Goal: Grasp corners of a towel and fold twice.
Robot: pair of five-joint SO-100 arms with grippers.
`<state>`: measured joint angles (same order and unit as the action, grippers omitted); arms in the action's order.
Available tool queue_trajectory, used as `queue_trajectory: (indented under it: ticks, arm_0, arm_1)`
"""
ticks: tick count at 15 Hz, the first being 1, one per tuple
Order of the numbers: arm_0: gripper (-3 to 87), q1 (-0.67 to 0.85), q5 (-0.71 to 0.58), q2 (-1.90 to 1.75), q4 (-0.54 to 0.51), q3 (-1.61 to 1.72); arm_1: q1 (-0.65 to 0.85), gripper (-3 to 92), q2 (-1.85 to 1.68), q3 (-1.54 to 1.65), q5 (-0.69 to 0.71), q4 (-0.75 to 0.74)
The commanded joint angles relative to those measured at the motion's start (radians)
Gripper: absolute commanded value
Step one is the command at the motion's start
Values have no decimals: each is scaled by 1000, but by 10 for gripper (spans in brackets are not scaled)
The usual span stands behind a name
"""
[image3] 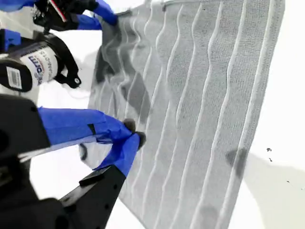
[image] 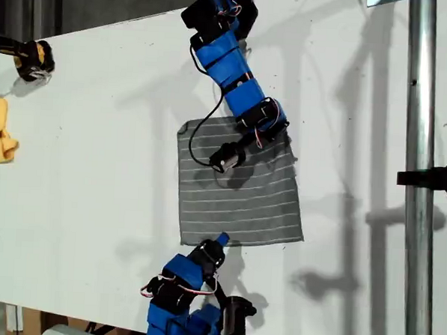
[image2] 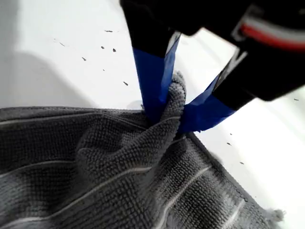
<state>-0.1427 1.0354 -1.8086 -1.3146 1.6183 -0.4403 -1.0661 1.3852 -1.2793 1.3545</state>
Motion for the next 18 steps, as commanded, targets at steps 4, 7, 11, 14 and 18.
queue_trajectory:
  ticks: [4,7,11,14,18]
  arm_0:
    - [-21,-140,-69,75,-8,-158]
    - [76,-202,-48,190,-67,-267]
    - [407,-227,-94,247,-121,-365]
    - [379,-215,-94,258,-133,-360]
    - [396,-219,-52,344,-123,-314]
  arm_1:
    - [17,-2,-12,-40,11,2]
    - [15,-2,-11,-40,11,2]
    - [15,-2,-9,-40,11,0]
    - [9,-2,-11,-37,11,2]
    - [8,-2,-12,-37,12,5]
